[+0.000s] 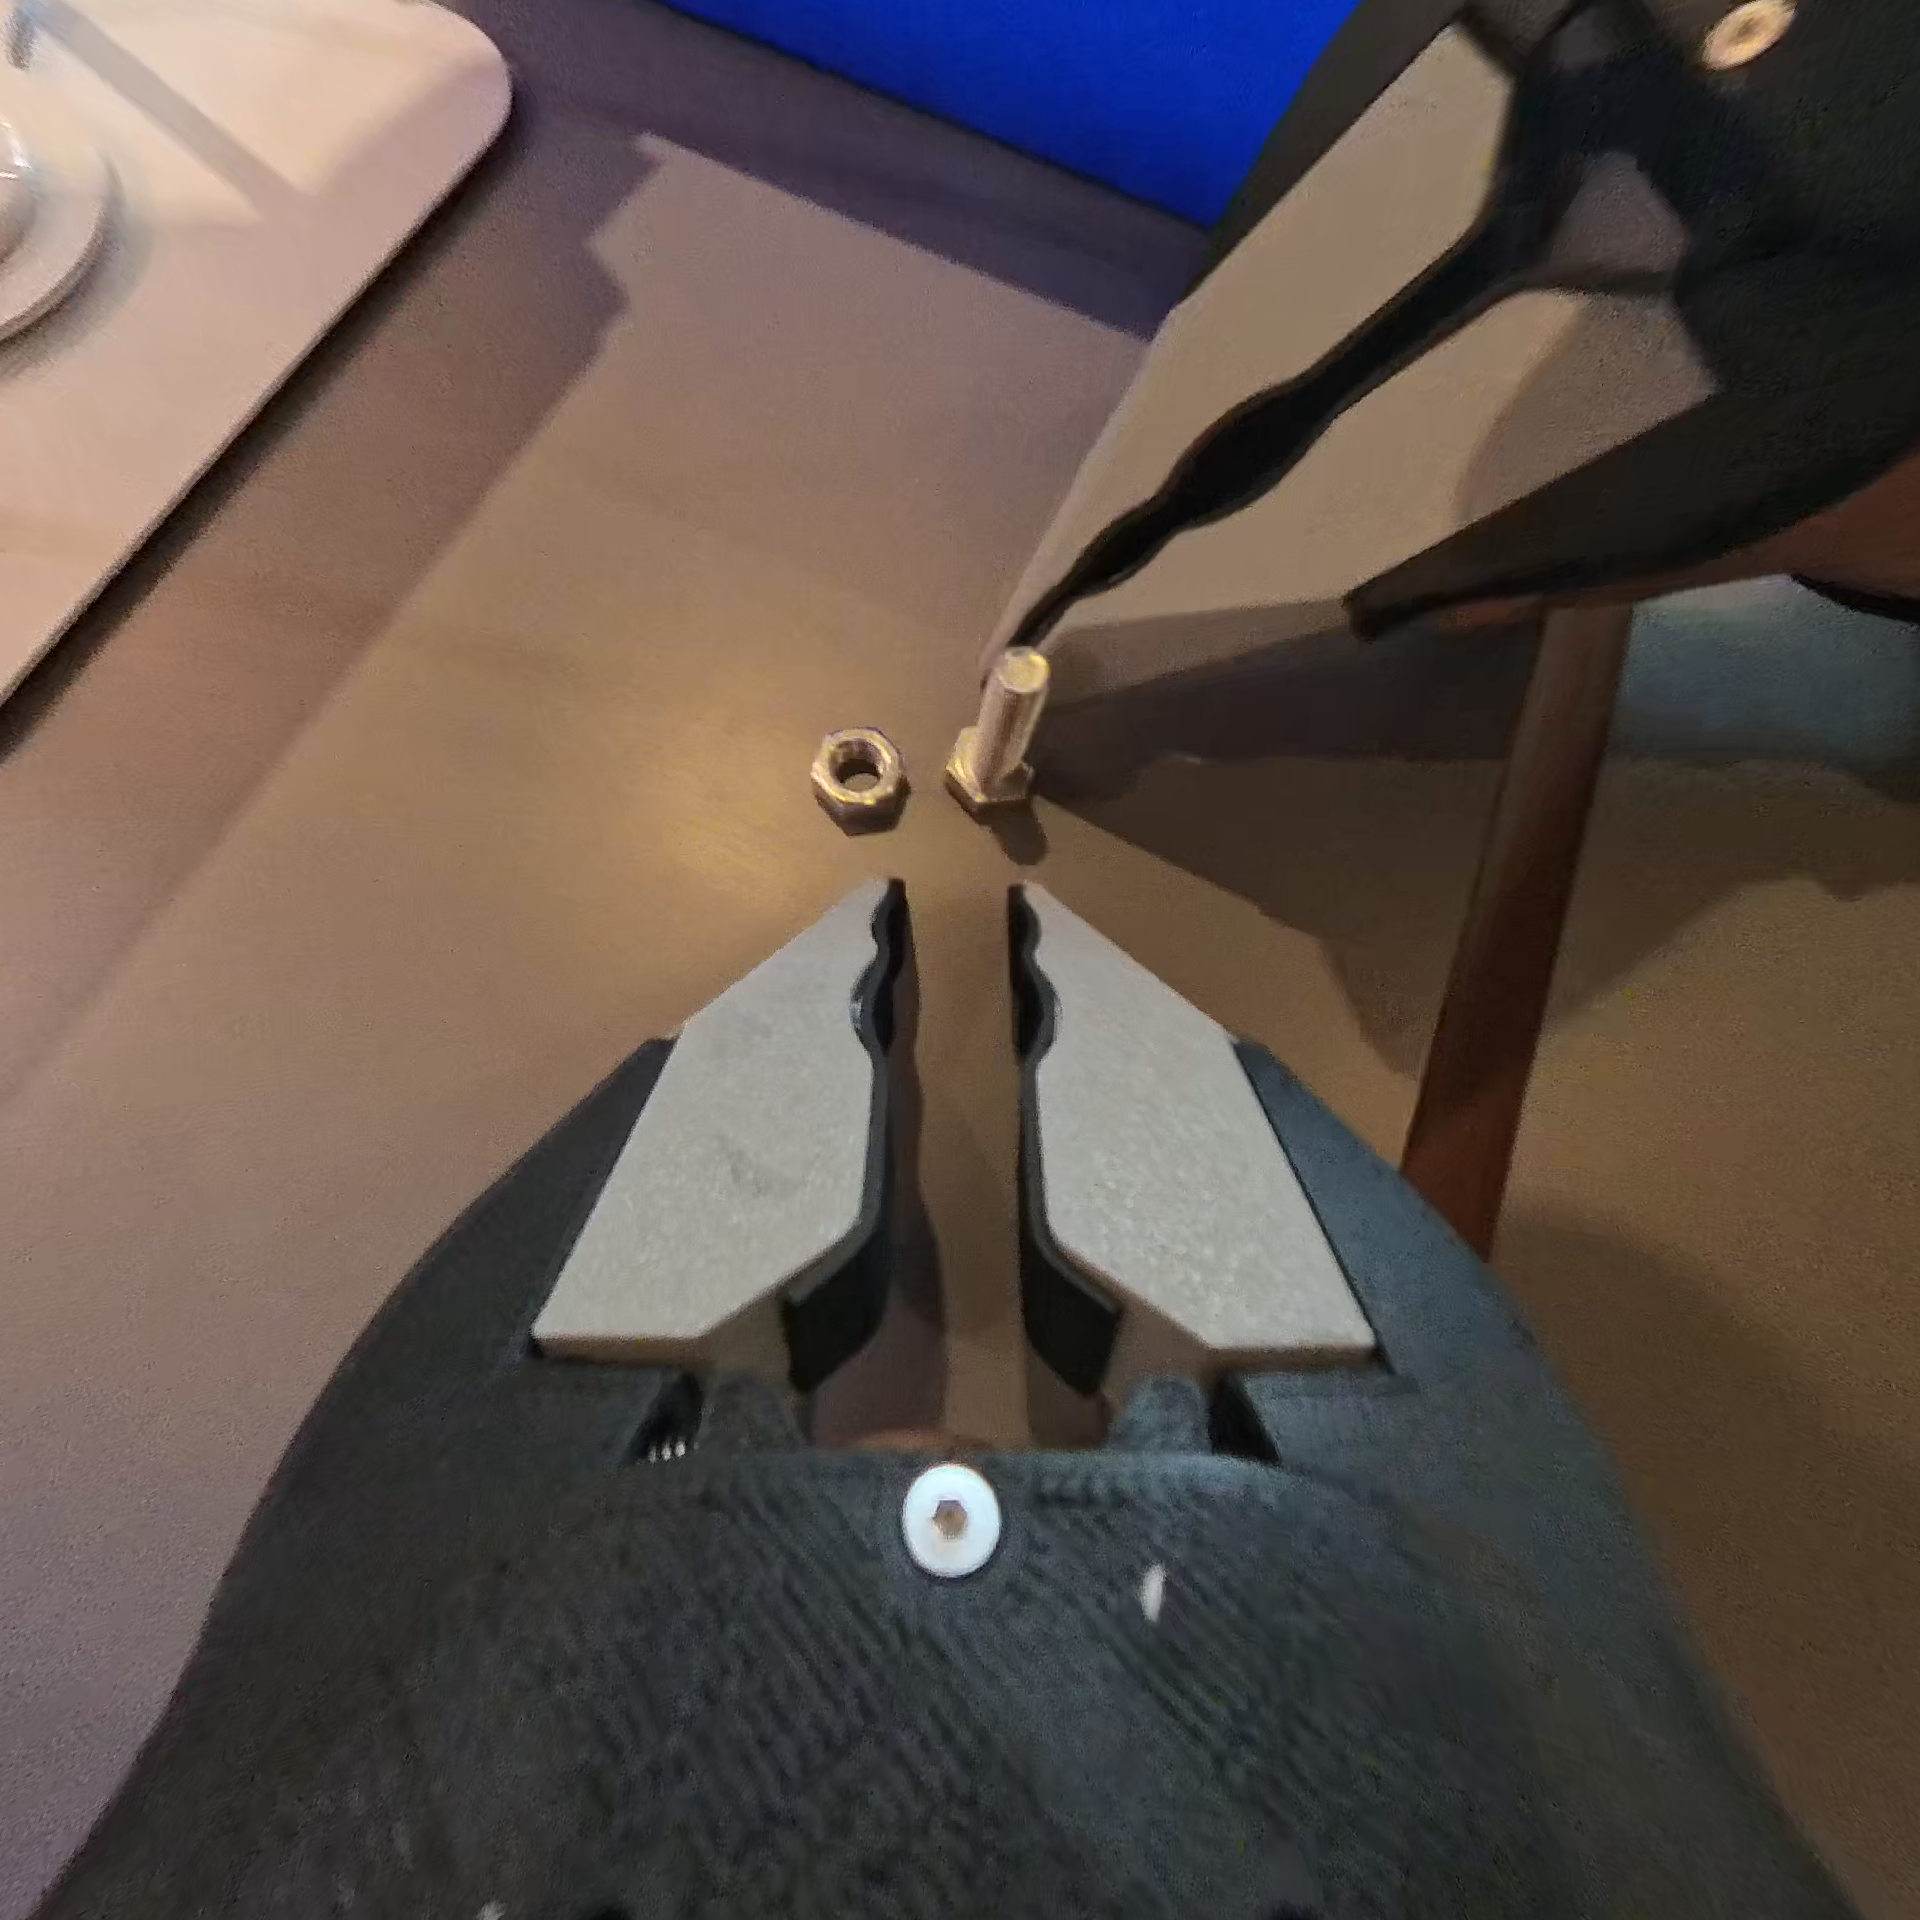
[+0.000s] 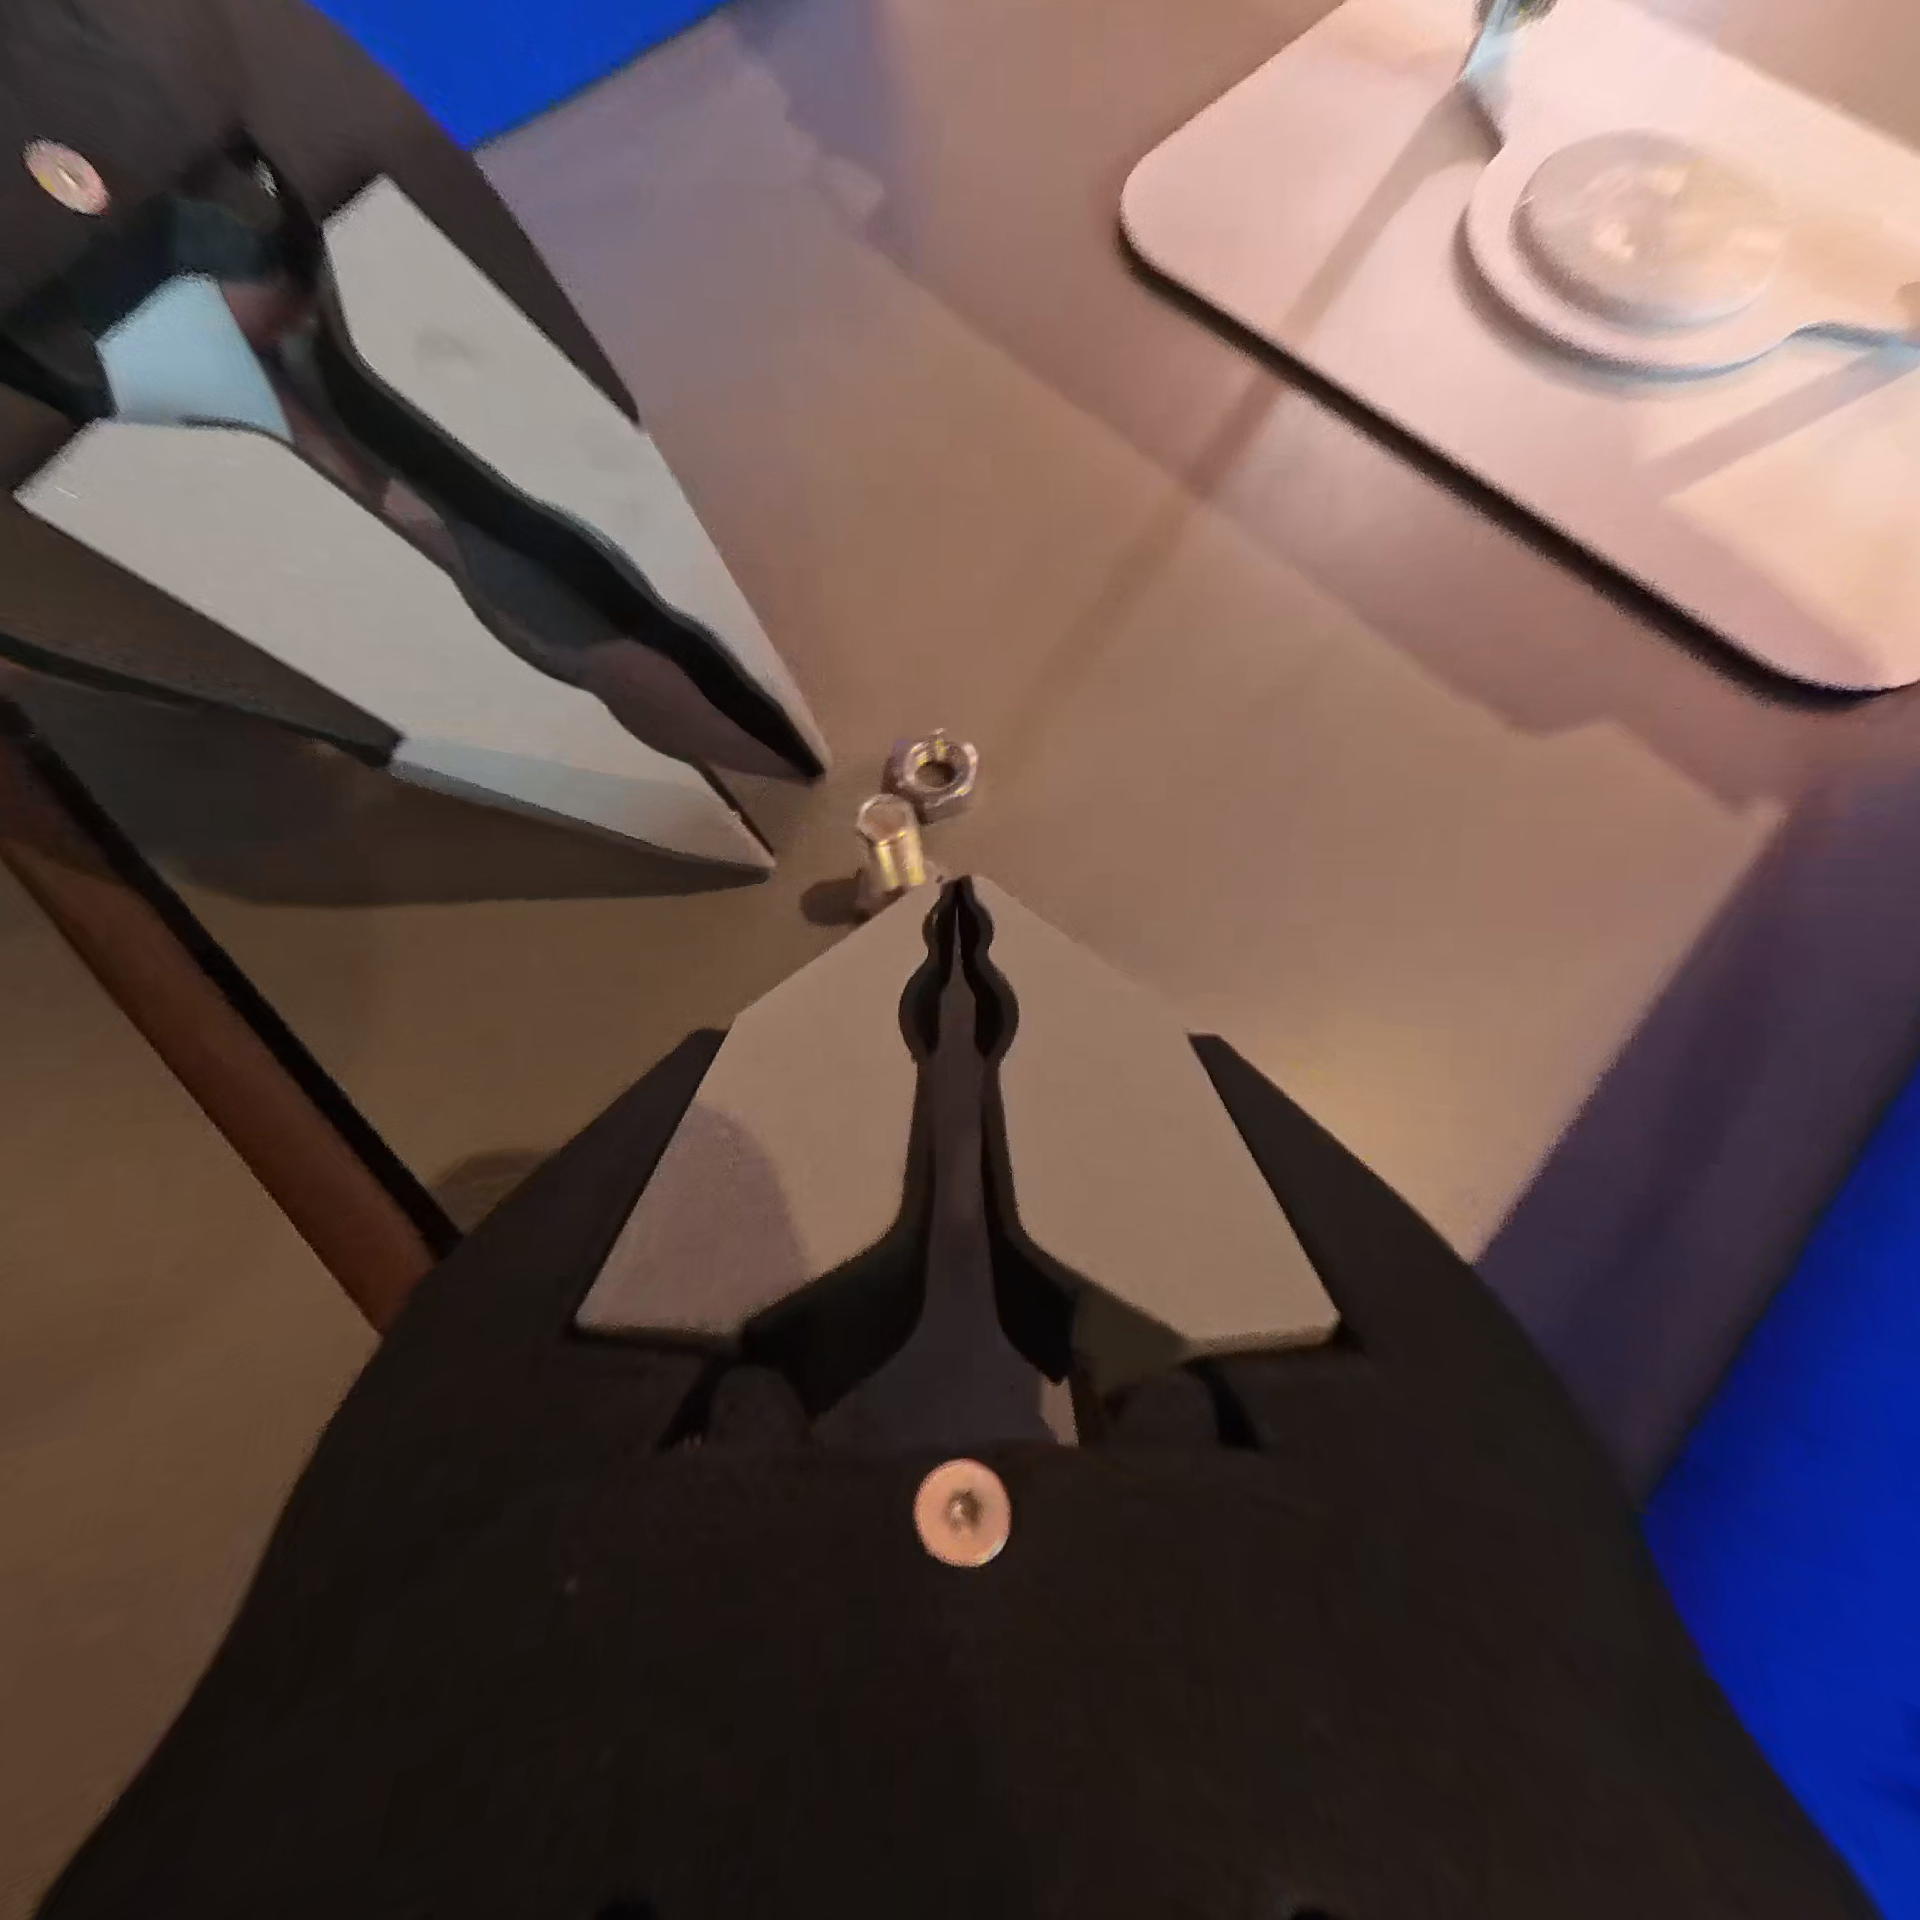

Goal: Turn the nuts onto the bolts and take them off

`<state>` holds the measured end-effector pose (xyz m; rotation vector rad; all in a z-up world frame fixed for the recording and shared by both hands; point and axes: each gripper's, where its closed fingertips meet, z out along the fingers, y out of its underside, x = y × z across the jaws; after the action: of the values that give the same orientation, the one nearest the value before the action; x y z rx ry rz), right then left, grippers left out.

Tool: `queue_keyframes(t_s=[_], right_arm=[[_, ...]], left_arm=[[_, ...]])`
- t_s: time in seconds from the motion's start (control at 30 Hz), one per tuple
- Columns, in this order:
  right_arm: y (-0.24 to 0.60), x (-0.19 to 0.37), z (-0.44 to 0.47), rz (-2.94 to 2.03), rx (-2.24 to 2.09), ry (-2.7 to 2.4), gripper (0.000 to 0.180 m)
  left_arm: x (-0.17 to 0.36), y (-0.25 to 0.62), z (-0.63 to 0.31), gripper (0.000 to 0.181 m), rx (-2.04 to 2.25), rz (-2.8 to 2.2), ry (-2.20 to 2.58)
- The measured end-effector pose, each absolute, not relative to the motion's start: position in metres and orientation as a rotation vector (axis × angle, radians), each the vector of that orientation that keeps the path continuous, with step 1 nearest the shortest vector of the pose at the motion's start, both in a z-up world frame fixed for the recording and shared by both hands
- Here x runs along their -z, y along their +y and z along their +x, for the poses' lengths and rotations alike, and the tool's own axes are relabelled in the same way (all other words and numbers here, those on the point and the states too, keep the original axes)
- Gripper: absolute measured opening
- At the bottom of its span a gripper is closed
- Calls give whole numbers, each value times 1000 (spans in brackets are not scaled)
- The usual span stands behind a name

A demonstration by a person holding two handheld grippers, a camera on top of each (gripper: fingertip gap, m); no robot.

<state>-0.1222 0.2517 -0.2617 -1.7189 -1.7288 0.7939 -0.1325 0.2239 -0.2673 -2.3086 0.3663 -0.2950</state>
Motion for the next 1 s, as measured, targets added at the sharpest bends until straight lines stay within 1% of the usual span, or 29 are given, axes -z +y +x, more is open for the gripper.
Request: queue_keyframes(t_s=[0.03,0.13,0.33,0.47,0.63,0.77,1.0], right_arm=[[248,264,-122,-1721,-799,-1750,0],[237,264,-124,-1727,-860,-1770,0],[229,264,-128,-1693,-871,-1795,0],[224,265,-126,-1673,-878,-1838,1],[240,255,-123,-1682,-838,-1760,0],[248,268,-124,-1741,-787,-1758,0],[236,269,-131,-1698,-801,-1798,0]], left_arm=[[267,221,-132,21,283,-2308,378],[268,210,-130,29,256,-2309,429],[264,212,-139,27,137,-2245,444],[256,217,-139,27,130,-2184,455],[249,221,-137,26,103,-2129,476],[254,224,-137,27,74,-2163,483],[261,223,-135,27,29,-2195,525]])
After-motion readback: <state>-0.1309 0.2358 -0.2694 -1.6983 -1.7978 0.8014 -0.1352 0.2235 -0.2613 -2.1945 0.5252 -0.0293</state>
